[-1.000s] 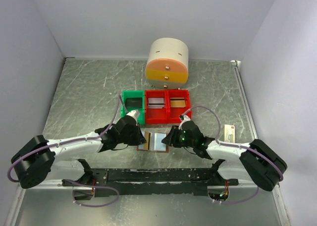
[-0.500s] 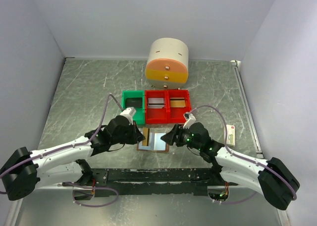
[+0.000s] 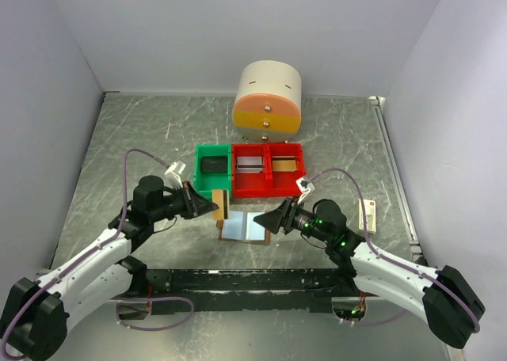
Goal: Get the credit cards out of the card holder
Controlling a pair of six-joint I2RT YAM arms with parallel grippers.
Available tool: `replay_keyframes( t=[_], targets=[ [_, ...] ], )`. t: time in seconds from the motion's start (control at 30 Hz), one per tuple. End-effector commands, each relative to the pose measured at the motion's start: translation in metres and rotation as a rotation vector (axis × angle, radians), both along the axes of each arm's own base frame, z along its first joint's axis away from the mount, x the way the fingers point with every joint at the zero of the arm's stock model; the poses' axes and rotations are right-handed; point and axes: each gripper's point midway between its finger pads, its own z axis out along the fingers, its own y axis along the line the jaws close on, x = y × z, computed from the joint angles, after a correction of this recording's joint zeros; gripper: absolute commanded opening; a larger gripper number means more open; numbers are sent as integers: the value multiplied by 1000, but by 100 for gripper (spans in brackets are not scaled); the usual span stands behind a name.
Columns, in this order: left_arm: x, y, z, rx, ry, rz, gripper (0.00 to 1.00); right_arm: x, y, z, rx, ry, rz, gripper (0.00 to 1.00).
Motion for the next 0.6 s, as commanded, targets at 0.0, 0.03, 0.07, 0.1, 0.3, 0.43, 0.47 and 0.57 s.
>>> replay_keyframes(
  t=[0.0, 0.03, 0.07, 0.1, 0.3, 0.43, 0.47, 0.57],
  targets=[
    [-29, -21, 34, -173, -79, -222, 7, -13, 15, 40, 129, -85, 124, 62],
    [-31, -22, 36, -189, -90, -234, 7, -16, 18, 46, 147, -92, 151, 62],
    [-32, -22, 39, -201, -101, -241, 7, -17, 21, 50, 162, -97, 171, 62],
    [-34, -23, 42, -214, -114, -250, 7, -19, 24, 54, 172, -99, 189, 62],
    [-43, -27, 54, -257, -152, -319, 7, -18, 31, 61, 191, -102, 219, 60],
    [-49, -29, 59, -288, -159, -360, 7, -20, 35, 65, 213, -100, 244, 56],
    [-50, -30, 60, -299, -163, -368, 7, -20, 36, 65, 217, -100, 252, 55],
    [-54, -31, 65, -334, -171, -388, 7, -20, 39, 67, 230, -95, 261, 52]
  ],
)
